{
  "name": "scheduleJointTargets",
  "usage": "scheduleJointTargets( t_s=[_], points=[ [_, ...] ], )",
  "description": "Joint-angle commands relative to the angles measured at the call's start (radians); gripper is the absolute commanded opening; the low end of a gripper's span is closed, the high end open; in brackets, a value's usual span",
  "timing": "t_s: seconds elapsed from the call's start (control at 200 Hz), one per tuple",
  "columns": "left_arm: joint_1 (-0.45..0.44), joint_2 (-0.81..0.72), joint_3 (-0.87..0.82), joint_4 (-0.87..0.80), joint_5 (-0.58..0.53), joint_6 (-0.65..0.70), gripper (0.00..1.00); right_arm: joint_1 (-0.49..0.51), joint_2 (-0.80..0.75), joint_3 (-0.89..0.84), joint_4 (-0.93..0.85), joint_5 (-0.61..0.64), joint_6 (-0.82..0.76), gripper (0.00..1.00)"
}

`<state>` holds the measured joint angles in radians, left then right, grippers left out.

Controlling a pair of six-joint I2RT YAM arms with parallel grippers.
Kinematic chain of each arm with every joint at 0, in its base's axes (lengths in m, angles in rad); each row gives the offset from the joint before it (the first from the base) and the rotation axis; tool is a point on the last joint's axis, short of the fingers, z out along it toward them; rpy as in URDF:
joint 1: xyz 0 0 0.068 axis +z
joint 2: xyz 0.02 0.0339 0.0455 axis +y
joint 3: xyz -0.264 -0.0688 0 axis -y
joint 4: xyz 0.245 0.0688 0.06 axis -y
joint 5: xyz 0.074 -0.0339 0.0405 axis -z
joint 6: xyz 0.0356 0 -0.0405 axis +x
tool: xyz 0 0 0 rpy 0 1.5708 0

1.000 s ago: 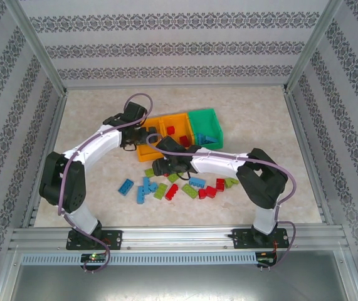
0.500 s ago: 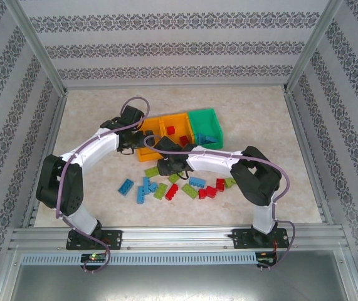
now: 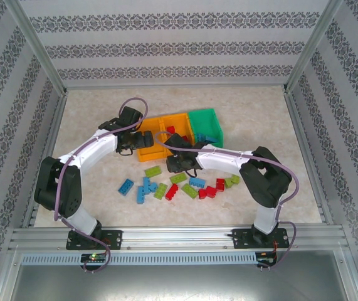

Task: Sort the legos into containers by color

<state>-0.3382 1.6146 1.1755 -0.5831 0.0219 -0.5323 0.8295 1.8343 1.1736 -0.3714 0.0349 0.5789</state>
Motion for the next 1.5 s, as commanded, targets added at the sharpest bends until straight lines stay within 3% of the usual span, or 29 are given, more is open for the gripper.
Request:
scheduleJointTargets(
  t_s=[0.0, 0.125, 0.455, 0.724, 0.874, 1.149, 1.424, 1.494],
  points=[
    [0.014, -0.018, -0.013, 0.016, -0.009, -0.023, 1.0, 0.022, -0.024, 0.013, -0.013, -0.014, -0.027, 0.51],
    [0.013, -0.02, -0.016, 0.014, -0.01, -0.023, 1.0, 0.025, -0.017, 0.028, -0.021, 0.003, -0.023, 0.57],
    [0.014, -0.024, -0.028, 0.016, -0.011, -0.02, 1.0, 0.013, -0.009, 0.027, -0.092, 0.101, -0.038, 0.58],
    [0.014, -0.034, -0.036, 0.022, -0.011, -0.02, 1.0, -0.007, 0.053, 0.064, -0.102, 0.041, -0.06, 0.57],
    [0.013, -0.04, -0.041, 0.017, -0.02, -0.018, 0.99, -0.009, 0.08, 0.087, -0.118, 0.048, -0.071, 0.49],
    [0.016, -0.052, -0.048, 0.006, -0.034, -0.013, 0.99, -0.013, 0.023, 0.074, -0.121, 0.068, -0.079, 0.23],
    [0.026, -0.06, -0.046, -0.001, -0.04, -0.006, 0.99, -0.062, -0.108, 0.059, -0.133, 0.015, -0.091, 0.22],
    [0.026, -0.059, -0.048, 0.002, -0.037, -0.008, 0.99, -0.075, -0.106, 0.065, -0.149, 0.006, -0.101, 0.3]
  ],
)
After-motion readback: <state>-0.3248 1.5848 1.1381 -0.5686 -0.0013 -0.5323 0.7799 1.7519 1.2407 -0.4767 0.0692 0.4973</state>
